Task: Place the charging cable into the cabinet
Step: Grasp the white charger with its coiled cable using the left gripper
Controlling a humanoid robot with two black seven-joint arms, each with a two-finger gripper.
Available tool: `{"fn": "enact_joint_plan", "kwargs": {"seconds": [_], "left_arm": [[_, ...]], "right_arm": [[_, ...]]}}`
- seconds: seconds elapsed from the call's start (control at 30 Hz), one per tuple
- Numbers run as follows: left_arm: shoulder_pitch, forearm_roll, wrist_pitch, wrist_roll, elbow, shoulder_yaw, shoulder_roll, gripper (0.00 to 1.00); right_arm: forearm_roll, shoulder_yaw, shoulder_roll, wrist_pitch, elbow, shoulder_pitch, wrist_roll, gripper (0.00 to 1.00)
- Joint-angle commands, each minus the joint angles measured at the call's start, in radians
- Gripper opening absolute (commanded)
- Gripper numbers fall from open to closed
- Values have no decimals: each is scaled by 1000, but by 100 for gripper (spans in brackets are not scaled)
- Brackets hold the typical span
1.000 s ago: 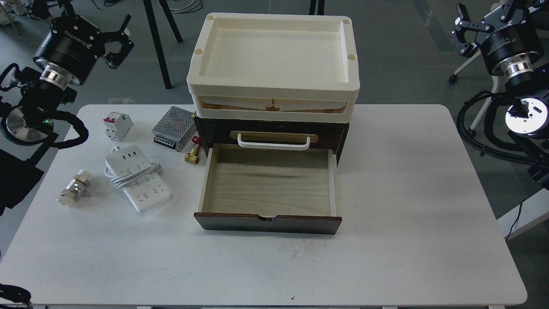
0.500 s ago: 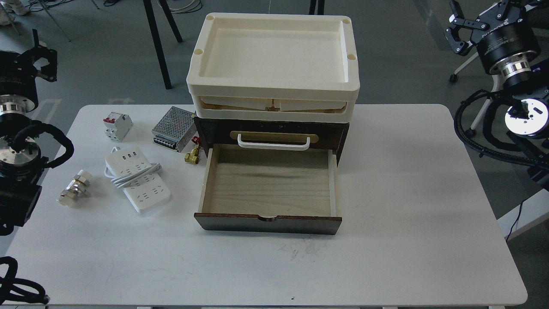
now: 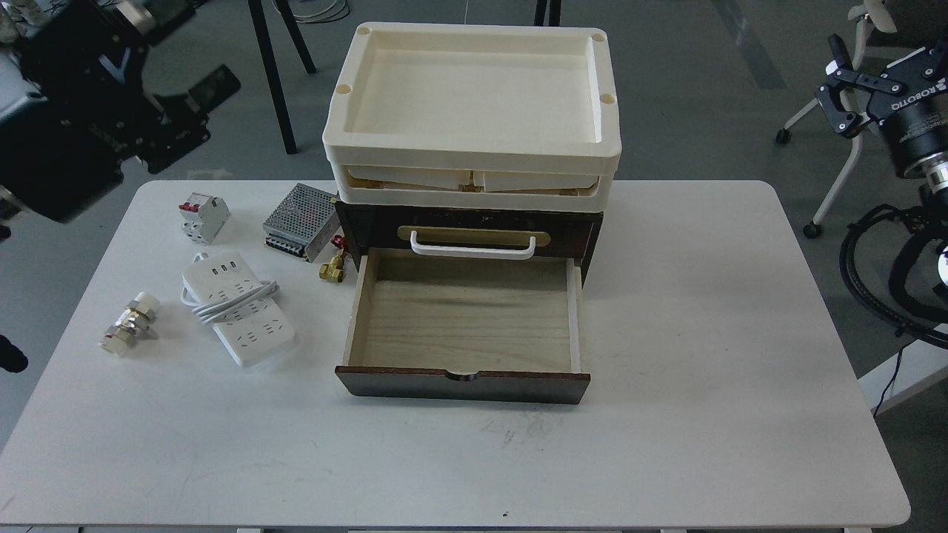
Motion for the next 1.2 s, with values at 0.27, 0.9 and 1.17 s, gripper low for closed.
{"fn": "enact_joint_plan", "kwargs": {"seconds": [0.27,0.9,1.17], "left_arm": [[-122,1048,156,0,553,338,-184,95],[-280,1145,315,0,964,614,-474,77],[-282,1144,321,0,966,616,-487,50]], "right_arm": [[-1,18,-19,2,7,-78,0,100],[-2,20,-22,3,-22,-121,0,100],[-2,20,-23,2,-25,-126,0,100]]}}
